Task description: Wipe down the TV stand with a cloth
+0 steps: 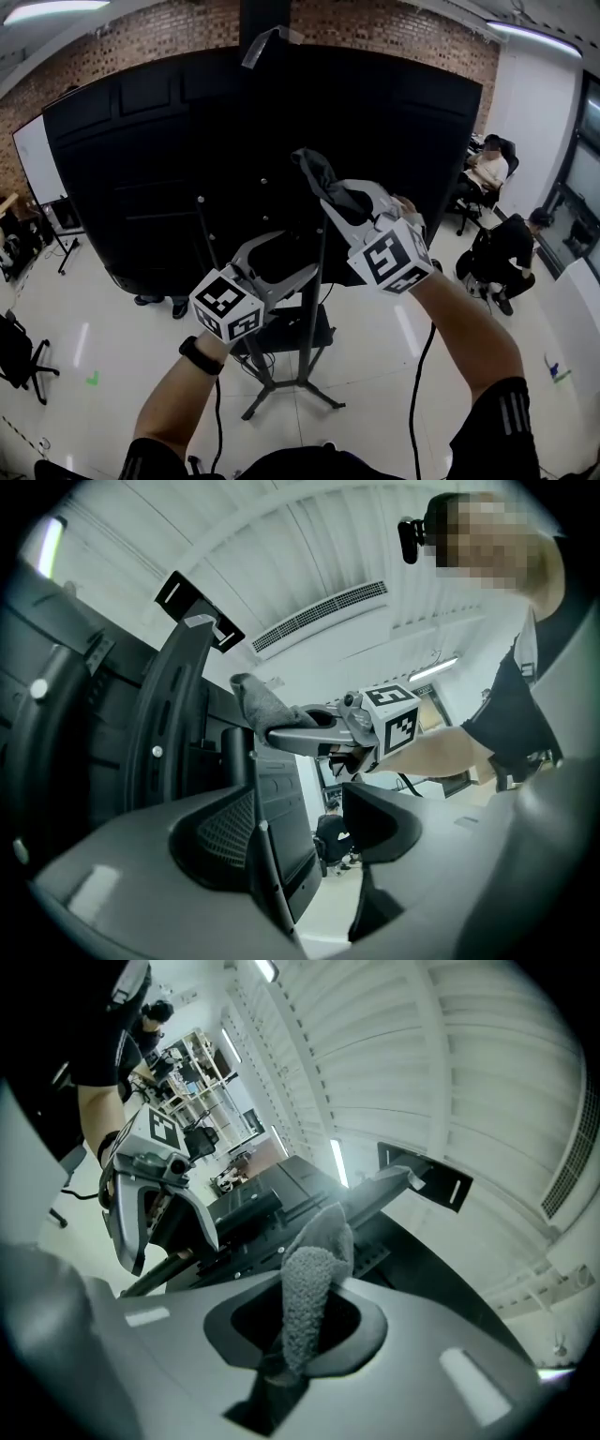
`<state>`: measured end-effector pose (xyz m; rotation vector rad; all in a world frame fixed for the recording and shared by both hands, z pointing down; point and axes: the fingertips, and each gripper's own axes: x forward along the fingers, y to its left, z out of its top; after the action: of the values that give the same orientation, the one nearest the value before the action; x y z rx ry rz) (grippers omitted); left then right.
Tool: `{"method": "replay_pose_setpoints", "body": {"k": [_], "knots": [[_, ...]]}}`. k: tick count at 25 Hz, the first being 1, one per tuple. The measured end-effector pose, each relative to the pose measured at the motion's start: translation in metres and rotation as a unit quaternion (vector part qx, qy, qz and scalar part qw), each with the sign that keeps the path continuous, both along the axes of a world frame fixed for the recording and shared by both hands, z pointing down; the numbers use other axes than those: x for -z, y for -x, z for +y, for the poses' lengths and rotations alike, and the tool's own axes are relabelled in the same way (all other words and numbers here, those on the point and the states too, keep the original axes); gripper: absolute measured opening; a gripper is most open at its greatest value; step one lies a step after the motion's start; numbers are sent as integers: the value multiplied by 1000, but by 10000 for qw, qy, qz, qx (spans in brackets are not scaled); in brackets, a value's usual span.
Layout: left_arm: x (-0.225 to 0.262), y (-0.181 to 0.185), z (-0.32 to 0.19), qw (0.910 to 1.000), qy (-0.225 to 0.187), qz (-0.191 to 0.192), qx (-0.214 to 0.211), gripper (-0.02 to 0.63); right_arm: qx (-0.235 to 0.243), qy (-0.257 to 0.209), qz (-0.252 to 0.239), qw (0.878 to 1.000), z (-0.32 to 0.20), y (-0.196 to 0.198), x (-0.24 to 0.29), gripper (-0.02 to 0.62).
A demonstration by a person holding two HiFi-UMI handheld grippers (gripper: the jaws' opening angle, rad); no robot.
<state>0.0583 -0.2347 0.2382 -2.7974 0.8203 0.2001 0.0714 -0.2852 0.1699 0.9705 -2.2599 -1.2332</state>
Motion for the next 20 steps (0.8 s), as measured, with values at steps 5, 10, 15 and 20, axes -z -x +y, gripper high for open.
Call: {"method": "replay_pose_setpoints", "body": {"k": [5,10,15,20], "knots": [[17,-9,-14,9997,-106,52,215,316,35,-35,865,9962,-22,6,-1,48],[14,-18,-21,9993,-25,35,362,316,320,193,796,9961,-23,4,-7,48],[7,-23,-30,9987,24,75,494,316,583,660,399,9953,-28,-10,-11,48],[-6,-24,-37,9979,108,102,637,314,657,972,303,9926,-36,-22,-28,48]]}}
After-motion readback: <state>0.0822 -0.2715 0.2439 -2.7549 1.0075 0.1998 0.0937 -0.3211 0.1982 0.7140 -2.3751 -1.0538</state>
